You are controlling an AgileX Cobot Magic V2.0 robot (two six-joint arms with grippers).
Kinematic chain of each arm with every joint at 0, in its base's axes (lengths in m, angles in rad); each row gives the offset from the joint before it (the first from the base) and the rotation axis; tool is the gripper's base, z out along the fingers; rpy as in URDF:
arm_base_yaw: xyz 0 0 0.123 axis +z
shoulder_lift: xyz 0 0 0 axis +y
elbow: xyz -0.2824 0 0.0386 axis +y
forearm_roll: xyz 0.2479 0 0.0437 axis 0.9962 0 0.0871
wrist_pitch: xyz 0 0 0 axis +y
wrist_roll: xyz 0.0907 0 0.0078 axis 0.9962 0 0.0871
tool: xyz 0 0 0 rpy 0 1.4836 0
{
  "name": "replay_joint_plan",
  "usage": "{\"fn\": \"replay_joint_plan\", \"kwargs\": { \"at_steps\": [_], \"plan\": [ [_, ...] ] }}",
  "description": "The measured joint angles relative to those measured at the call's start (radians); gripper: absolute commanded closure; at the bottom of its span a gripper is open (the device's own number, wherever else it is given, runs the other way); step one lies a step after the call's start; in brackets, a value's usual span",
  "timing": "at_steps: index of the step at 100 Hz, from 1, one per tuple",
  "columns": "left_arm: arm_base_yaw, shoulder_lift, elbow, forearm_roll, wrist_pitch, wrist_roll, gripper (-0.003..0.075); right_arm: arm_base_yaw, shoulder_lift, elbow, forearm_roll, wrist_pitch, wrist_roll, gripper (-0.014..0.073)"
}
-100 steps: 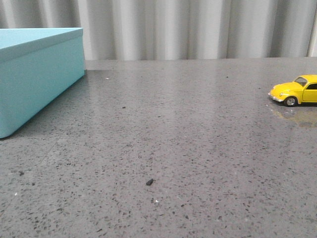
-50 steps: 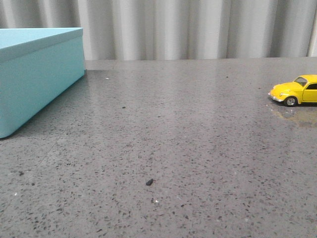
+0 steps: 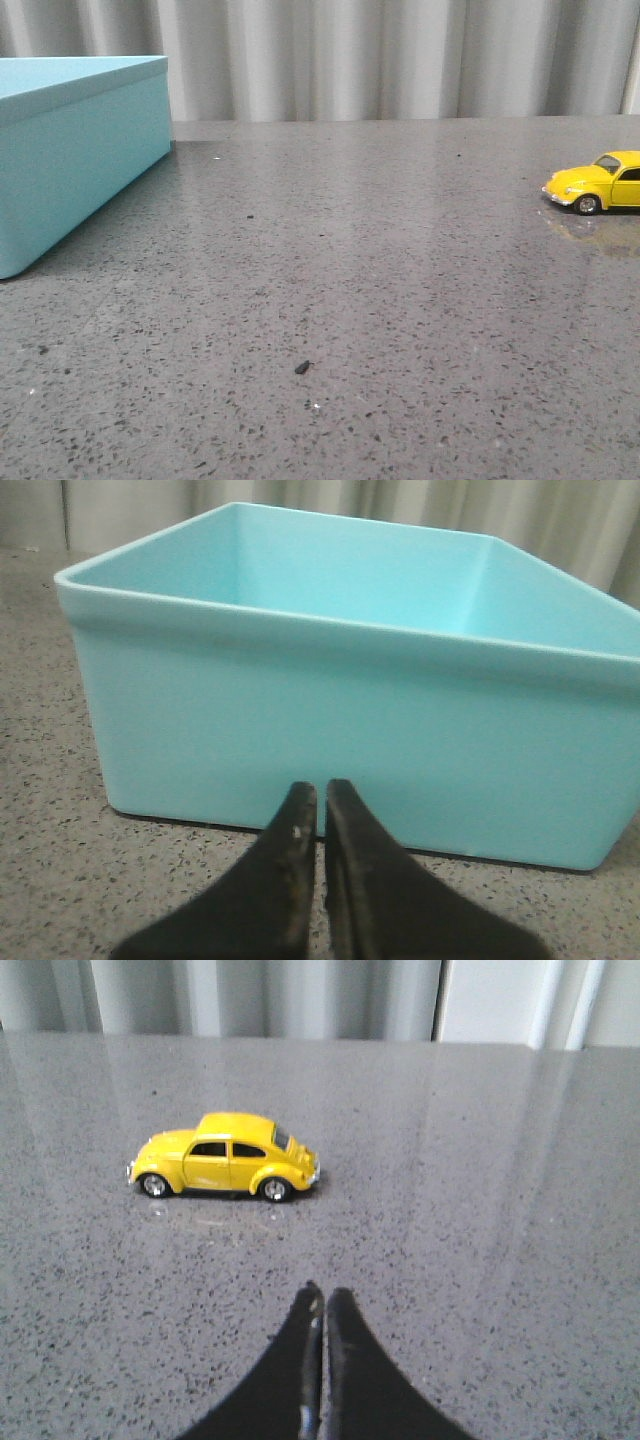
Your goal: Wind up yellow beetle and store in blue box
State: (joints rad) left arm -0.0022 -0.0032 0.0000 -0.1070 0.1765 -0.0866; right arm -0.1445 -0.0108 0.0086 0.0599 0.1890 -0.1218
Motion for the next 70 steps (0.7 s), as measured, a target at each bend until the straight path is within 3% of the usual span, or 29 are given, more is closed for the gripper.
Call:
{"fn": "replay_joint_plan", "kwargs": {
  "at_steps": [70],
  "plan": [
    [0.000, 0.000, 0.000, 0.000, -0.013, 0.000, 0.0741, 0.000, 0.000, 0.000, 0.000, -0.013, 0.001, 0.0655]
  ]
}}
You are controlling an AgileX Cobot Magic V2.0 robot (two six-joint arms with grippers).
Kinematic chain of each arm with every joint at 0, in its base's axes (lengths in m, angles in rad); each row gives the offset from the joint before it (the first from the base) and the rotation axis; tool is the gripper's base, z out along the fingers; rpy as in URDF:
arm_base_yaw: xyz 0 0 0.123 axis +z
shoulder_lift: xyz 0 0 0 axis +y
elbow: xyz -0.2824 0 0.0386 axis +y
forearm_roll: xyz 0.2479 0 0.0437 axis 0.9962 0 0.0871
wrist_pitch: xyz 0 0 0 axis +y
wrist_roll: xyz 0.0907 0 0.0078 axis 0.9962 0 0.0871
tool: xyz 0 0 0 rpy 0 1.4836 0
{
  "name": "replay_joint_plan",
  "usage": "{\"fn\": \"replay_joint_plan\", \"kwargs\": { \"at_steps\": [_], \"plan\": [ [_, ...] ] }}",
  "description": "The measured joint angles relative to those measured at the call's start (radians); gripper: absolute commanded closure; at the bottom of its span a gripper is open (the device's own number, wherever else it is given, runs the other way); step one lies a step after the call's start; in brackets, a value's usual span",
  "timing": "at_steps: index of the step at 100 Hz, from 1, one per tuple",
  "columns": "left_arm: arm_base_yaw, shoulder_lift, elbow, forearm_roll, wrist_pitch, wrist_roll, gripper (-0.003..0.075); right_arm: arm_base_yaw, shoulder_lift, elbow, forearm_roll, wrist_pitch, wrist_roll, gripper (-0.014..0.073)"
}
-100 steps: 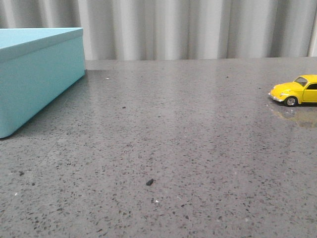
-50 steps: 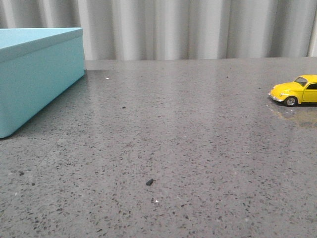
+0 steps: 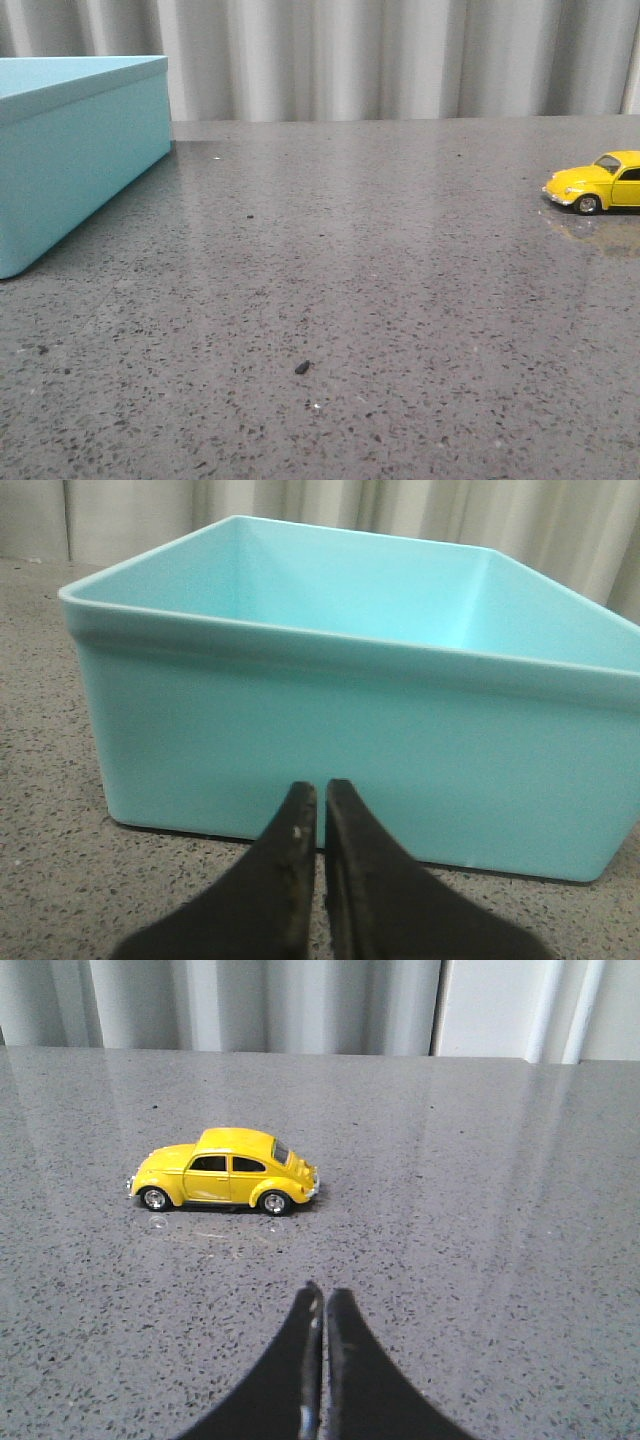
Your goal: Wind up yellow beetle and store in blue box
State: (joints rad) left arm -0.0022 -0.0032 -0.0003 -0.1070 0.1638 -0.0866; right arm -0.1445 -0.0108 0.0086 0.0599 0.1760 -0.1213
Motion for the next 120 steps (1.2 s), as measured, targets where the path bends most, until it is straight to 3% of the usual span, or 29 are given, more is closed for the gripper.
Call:
{"fn": "replay_joint_plan", "kwargs": {
  "at_steps": [53, 85, 120],
  "plan": [
    [0.000, 0.000, 0.000, 0.000, -0.037, 0.000, 0.0741, 0.000, 0.000, 0.000, 0.000, -0.008, 0.000, 0.0655],
    [0.000, 0.000, -0.002, -0.097, -0.098, 0.000, 0.0741, 0.000, 0.000, -0.001, 0.002, -0.038, 0.002, 0.0655],
    [0.000, 0.142, -0.180, -0.053, -0.021, 0.000, 0.0741, 0.000, 0.210, -0.248, 0.004, 0.138, 0.002, 0.0655]
  ]
}}
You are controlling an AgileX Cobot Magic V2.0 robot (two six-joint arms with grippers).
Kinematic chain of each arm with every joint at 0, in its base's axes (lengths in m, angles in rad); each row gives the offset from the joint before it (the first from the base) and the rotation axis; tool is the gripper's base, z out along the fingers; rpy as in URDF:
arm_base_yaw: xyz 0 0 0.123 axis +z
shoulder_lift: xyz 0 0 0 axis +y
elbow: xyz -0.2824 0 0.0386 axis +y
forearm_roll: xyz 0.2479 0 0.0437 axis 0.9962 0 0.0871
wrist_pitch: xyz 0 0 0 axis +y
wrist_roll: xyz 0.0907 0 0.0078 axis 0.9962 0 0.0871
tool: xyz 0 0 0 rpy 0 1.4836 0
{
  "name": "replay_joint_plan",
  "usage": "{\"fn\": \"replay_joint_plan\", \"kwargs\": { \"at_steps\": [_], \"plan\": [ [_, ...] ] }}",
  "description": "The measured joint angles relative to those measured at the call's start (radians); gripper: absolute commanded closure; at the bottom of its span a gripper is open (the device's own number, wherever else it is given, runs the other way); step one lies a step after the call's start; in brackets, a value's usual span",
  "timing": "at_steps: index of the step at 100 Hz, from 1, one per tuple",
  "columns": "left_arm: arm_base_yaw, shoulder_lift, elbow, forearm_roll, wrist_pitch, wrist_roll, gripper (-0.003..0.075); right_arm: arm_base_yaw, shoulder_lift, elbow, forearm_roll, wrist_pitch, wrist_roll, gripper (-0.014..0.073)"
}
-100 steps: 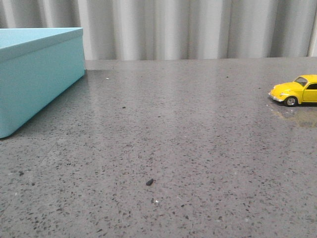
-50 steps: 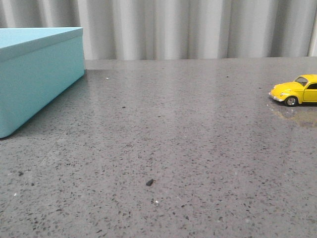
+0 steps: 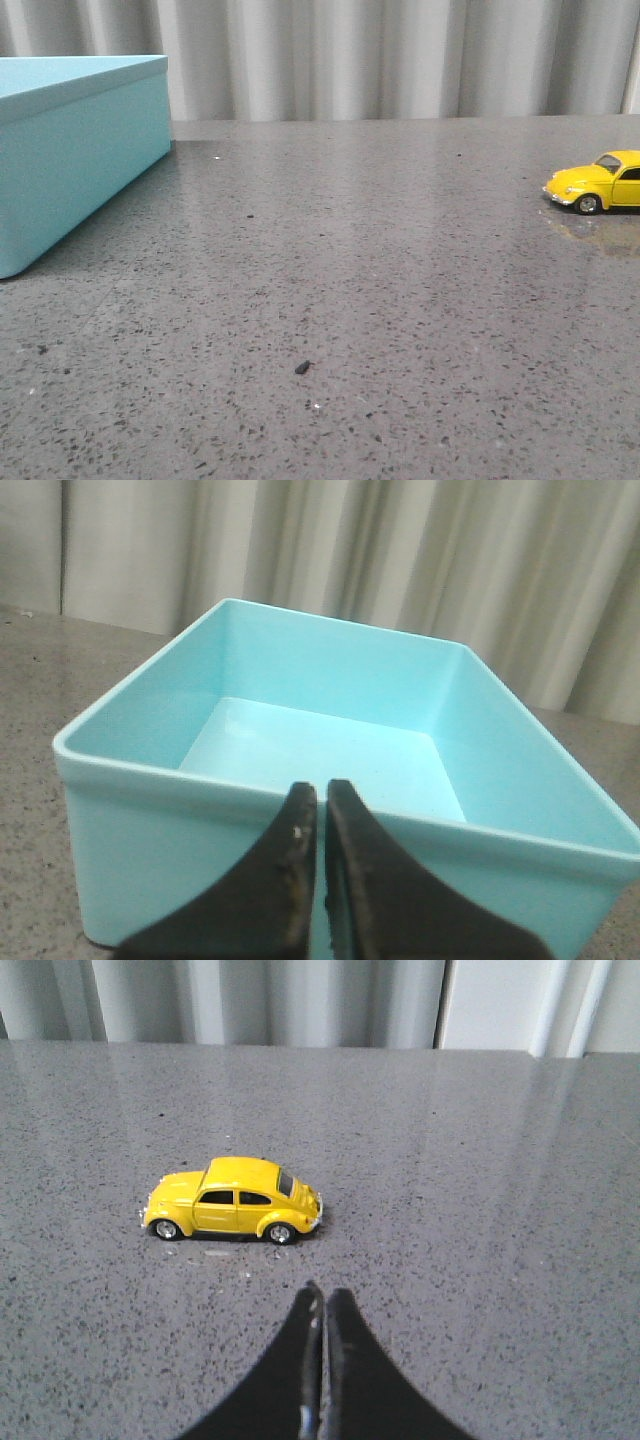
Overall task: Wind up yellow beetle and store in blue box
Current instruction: 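Move the right gripper over the yellow toy beetle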
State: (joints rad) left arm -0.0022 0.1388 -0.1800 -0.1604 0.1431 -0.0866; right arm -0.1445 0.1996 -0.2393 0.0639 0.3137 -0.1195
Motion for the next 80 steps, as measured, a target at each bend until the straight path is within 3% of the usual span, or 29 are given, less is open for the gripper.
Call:
{"fn": "replay_joint_plan", "kwargs": {
  "at_steps": [23, 47, 80],
  "plan": [
    [0.000, 0.141, -0.148, 0.092, 0.014, 0.000, 0.0741, 0.022, 0.201, -0.210, 0.000, 0.031, 0.000, 0.0655],
    [0.000, 0.182, -0.192, 0.099, -0.002, 0.000, 0.0741, 0.073, 0.262, -0.261, 0.000, -0.037, 0.000, 0.0655],
    [0.000, 0.182, -0.192, 0.101, -0.006, 0.000, 0.0741, 0.085, 0.497, -0.497, 0.046, 0.144, 0.000, 0.0655]
  ]
}}
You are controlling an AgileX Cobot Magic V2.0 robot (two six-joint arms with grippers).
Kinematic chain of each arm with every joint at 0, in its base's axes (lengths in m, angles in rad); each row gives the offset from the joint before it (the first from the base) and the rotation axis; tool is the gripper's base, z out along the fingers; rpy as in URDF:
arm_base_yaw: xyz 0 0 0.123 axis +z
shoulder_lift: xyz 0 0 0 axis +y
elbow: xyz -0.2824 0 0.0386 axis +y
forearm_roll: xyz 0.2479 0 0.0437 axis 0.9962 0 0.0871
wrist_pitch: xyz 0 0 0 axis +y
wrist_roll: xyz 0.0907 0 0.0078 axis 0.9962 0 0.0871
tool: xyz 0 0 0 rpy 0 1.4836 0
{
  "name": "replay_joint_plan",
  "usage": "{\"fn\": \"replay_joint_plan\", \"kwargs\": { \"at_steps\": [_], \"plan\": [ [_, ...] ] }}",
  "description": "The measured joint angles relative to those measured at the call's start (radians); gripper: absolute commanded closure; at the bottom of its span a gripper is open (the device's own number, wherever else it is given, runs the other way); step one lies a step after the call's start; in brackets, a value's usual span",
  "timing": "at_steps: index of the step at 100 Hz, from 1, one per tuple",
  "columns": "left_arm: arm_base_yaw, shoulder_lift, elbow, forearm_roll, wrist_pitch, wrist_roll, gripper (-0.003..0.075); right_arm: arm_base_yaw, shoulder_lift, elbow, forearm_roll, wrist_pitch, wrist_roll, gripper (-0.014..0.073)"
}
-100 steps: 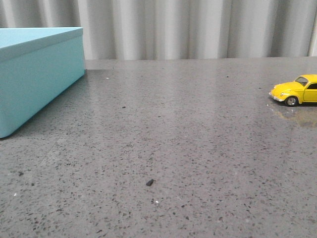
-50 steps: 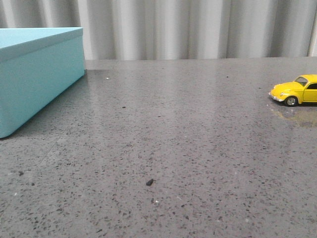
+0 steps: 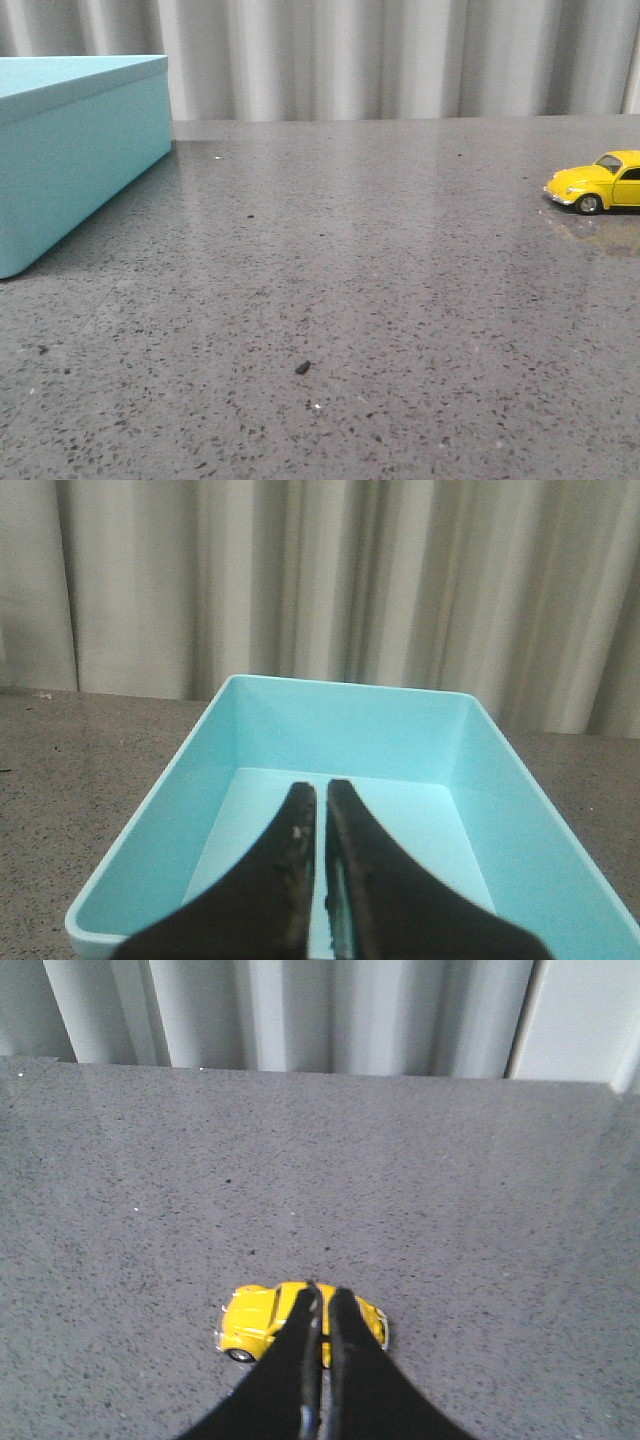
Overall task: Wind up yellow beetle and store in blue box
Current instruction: 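Move the right gripper over the yellow toy beetle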
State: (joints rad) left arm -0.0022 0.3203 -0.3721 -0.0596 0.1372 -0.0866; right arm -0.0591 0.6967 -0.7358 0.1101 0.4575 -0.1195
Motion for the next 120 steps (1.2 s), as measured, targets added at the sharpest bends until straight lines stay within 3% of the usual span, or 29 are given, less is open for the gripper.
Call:
{"fn": "replay_joint_plan", "kwargs": {
  "at_steps": [41, 77, 120],
  "plan": [
    [0.000, 0.000, 0.000, 0.000, -0.026, 0.000, 0.0741, 0.000, 0.459, -0.359, 0.060, 0.352, 0.000, 0.0655],
    [0.000, 0.000, 0.000, 0.000, -0.026, 0.001, 0.0741, 0.000, 0.731, -0.537, 0.066, 0.485, 0.000, 0.0655],
    [0.000, 0.000, 0.000, 0.000, -0.026, 0.001, 0.0741, 0.000, 0.891, -0.667, 0.066, 0.596, 0.000, 0.0654]
  ]
}}
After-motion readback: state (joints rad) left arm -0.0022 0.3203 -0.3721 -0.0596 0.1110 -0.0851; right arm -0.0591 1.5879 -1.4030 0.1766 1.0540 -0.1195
